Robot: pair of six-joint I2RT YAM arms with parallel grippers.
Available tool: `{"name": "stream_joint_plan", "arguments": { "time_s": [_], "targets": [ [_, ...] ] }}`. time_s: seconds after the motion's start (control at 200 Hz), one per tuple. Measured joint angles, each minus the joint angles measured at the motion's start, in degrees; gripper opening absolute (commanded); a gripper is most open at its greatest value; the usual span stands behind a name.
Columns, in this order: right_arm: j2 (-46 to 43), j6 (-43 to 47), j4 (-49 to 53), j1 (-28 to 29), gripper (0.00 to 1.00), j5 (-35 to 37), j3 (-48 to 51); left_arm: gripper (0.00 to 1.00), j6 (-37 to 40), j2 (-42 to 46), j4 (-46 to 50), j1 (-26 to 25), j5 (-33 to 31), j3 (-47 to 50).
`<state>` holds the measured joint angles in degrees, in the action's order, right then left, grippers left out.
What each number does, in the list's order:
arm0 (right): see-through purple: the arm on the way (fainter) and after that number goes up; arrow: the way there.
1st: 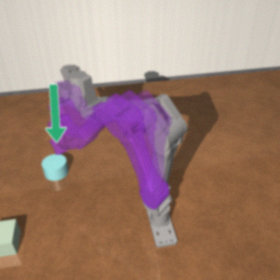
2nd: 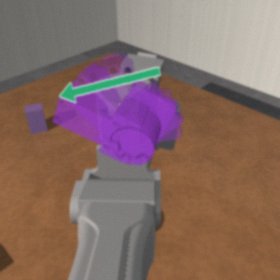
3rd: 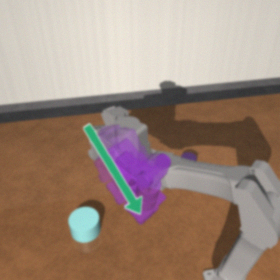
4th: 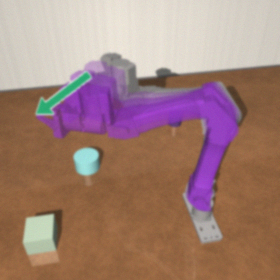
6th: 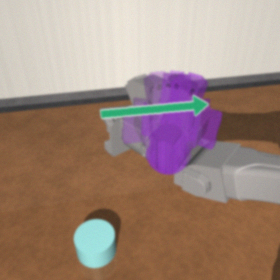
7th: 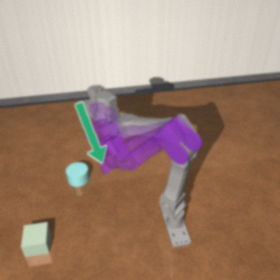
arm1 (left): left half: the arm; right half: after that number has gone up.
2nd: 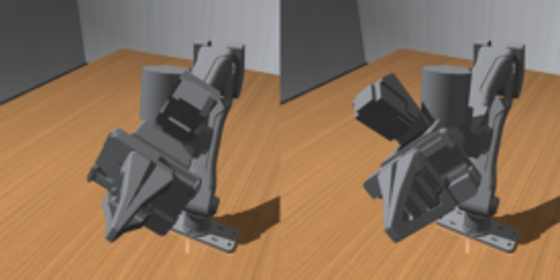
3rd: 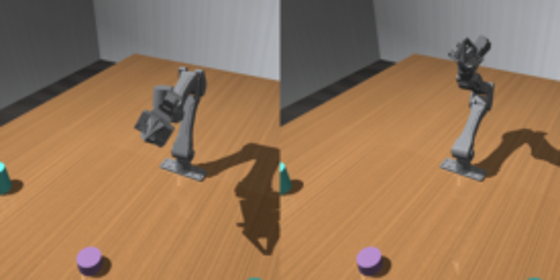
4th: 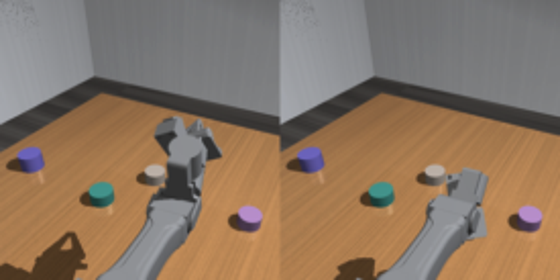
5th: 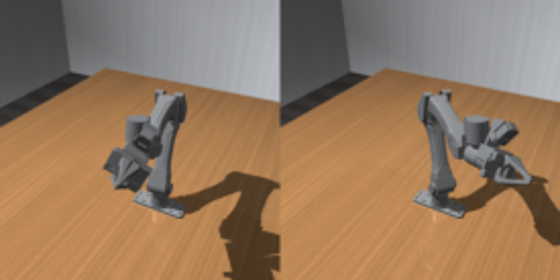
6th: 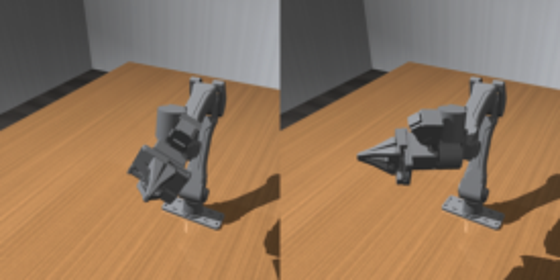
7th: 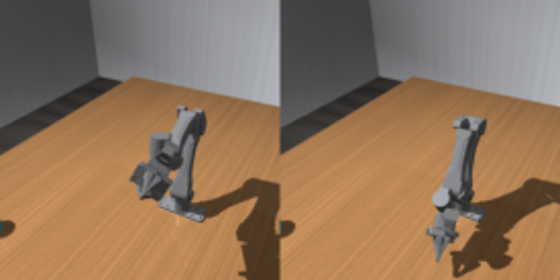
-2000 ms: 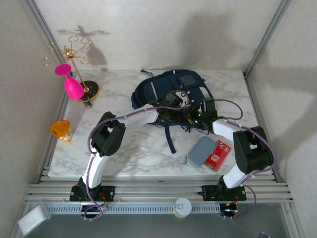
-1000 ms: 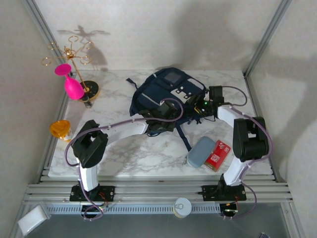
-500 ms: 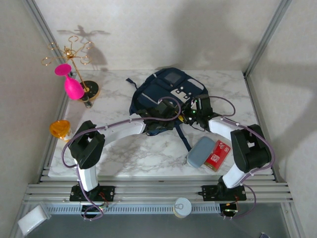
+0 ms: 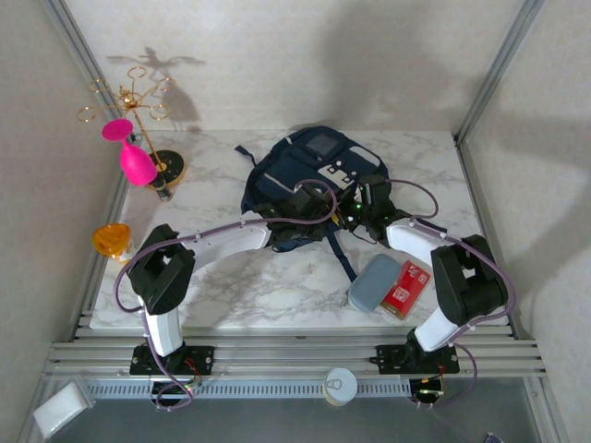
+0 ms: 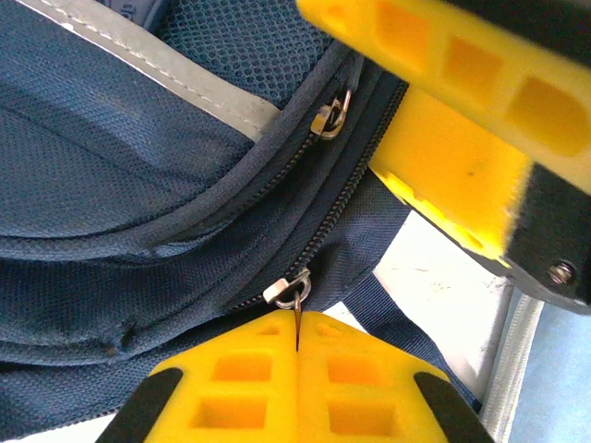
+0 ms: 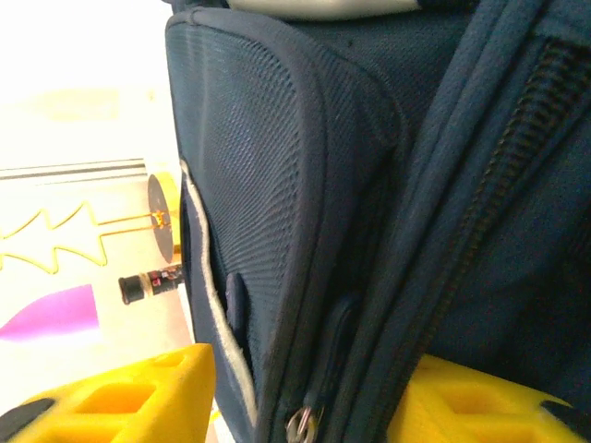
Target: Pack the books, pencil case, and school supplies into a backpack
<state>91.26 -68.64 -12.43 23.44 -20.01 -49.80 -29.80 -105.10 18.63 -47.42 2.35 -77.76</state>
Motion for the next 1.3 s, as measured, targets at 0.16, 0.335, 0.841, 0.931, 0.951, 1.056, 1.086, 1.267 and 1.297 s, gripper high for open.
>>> {"name": "stream_joint_plan", "arguments": {
  "time_s": [0.16, 0.335, 0.841, 0.931, 0.951, 1.056, 1.086, 1.267, 1.297],
  "targets": [
    [-2.67, -0.02, 2.56, 1.14, 0.51, 2.75, -0.11, 0.0, 0.02, 0.13, 0.02, 0.0, -0.04, 0.0],
    [0.26, -0.11, 3.32, 2.38, 0.5, 4.7, -2.23, 0.0, 0.0, 0.13, 0.02, 0.07, -0.04, 0.0],
    [6.49, -0.61, 3.37, 3.98, 0.03, 6.14, -5.18, 0.0, 0.0, 0.96, 0.24, 1.57, -1.05, 1.95],
    [6.34, 0.39, 3.85, 3.93, 0.0, 5.88, -5.64, 0.0, 0.0, 1.75, -0.33, 2.23, -1.07, 3.02],
    [6.34, 0.63, 4.09, 3.93, 0.0, 5.86, -5.84, 0.0, 0.02, 1.95, -0.46, 2.34, -1.07, 3.3],
    [6.34, 2.25, 5.33, 4.11, 0.0, 5.22, -7.28, 0.0, 0.0, 3.54, -1.01, 2.82, -1.07, 4.94],
    [6.34, 2.75, 5.7, 4.22, 0.0, 4.98, -7.67, 0.0, 0.0, 4.02, -1.25, 2.97, -1.09, 5.51],
    [6.34, 6.54, 6.62, 4.85, 0.0, 1.53, -9.05, 0.0, -0.37, 8.72, -2.56, 3.61, -1.6, 10.16],
    [6.34, 7.45, 7.13, 4.96, 0.0, 0.76, -9.27, 0.0, -0.57, 9.53, -2.58, 3.61, -1.57, 10.88]
  ]
}}
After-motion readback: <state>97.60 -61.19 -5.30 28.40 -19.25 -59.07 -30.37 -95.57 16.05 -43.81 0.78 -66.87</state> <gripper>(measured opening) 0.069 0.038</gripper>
